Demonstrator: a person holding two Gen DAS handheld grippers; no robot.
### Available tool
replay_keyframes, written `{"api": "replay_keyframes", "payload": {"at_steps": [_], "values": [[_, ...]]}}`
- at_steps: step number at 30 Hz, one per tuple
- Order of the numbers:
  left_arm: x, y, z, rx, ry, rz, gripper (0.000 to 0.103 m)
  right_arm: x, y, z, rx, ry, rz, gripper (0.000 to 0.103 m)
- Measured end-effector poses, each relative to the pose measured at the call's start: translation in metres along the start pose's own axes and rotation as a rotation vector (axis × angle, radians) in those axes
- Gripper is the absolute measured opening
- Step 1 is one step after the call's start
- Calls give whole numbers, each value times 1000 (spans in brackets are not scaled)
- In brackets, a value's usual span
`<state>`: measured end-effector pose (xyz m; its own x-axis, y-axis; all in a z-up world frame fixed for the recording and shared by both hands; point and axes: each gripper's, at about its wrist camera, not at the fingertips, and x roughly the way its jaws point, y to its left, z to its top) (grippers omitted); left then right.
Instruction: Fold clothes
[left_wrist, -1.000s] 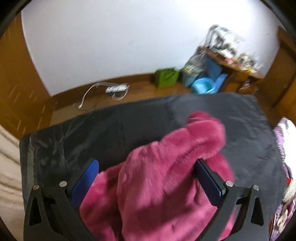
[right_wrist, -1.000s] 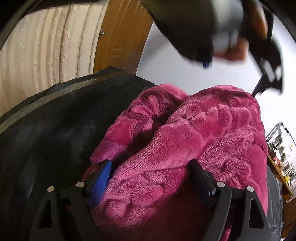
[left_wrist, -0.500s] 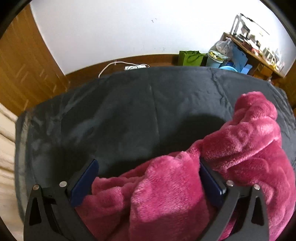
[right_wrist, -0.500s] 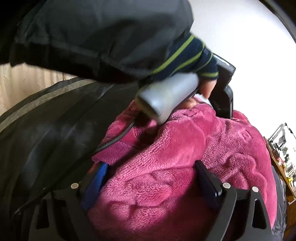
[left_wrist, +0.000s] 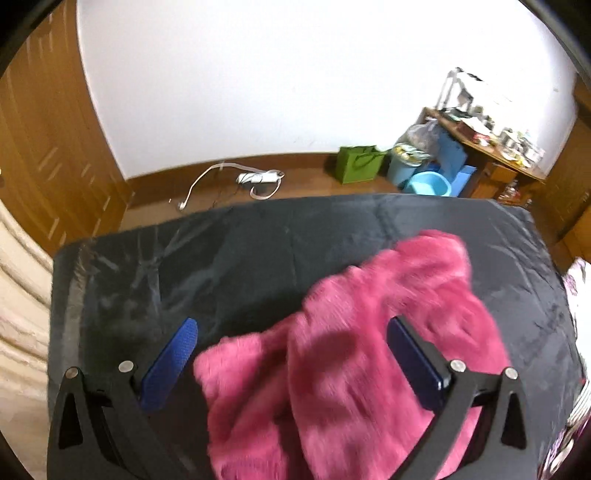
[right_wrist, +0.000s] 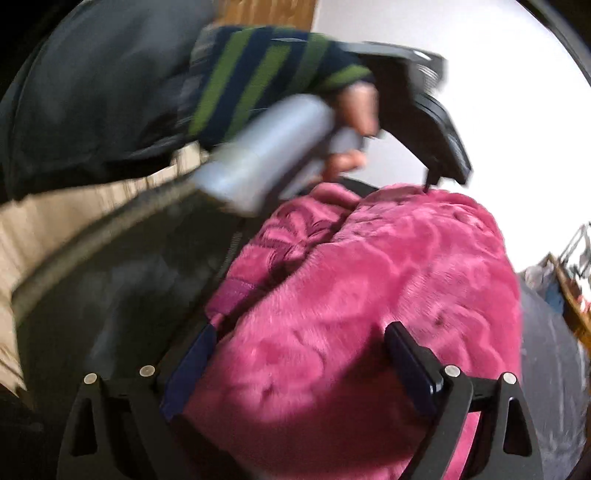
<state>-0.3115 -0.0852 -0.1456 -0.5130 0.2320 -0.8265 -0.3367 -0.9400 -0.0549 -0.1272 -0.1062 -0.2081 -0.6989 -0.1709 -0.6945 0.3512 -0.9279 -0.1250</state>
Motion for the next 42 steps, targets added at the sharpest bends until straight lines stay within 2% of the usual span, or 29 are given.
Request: {"api": "replay_keyframes", "payload": {"at_steps": [5, 9, 12, 16, 18, 20, 23, 24, 28, 30, 33, 42], "values": [[-44, -24, -37, 58, -6, -70, 103, -47, -30, -22, 110, -34, -60, 95], [-58, -47, -75, 89, 12, -99, 103, -85, -74, -67, 197, 13, -135, 95], [-57, -59, -102, 116, 39, -72, 103, -98, -94, -101, 231, 87, -164, 95], [-45, -60, -131, 106, 92, 20, 103, -94, -111, -134, 305, 162, -115, 95], [-36, -52, -139, 75, 108, 55, 103, -88, -116, -137, 325, 167, -86, 95], [-29, -41, -143, 10, 124, 51, 103, -82, -122, -140, 345, 164, -66, 95], [-26, -34, -146, -37, 123, 50, 103, -65, -133, -136, 398, 165, -35, 95], [-26, -36, -147, -24, 118, 66, 103, -59, -136, -135, 417, 167, -24, 95], [-22, -39, -148, 2, 112, 108, 103, -52, -149, -137, 434, 190, -175, 95], [-19, -37, -149, -20, 123, 96, 103, -59, -159, -143, 460, 190, -246, 95], [-17, -38, -152, -21, 119, 92, 103, -60, -167, -147, 466, 198, -292, 95], [-17, -40, -161, -52, 98, 82, 103, -67, -187, -142, 439, 204, -122, 95]]}}
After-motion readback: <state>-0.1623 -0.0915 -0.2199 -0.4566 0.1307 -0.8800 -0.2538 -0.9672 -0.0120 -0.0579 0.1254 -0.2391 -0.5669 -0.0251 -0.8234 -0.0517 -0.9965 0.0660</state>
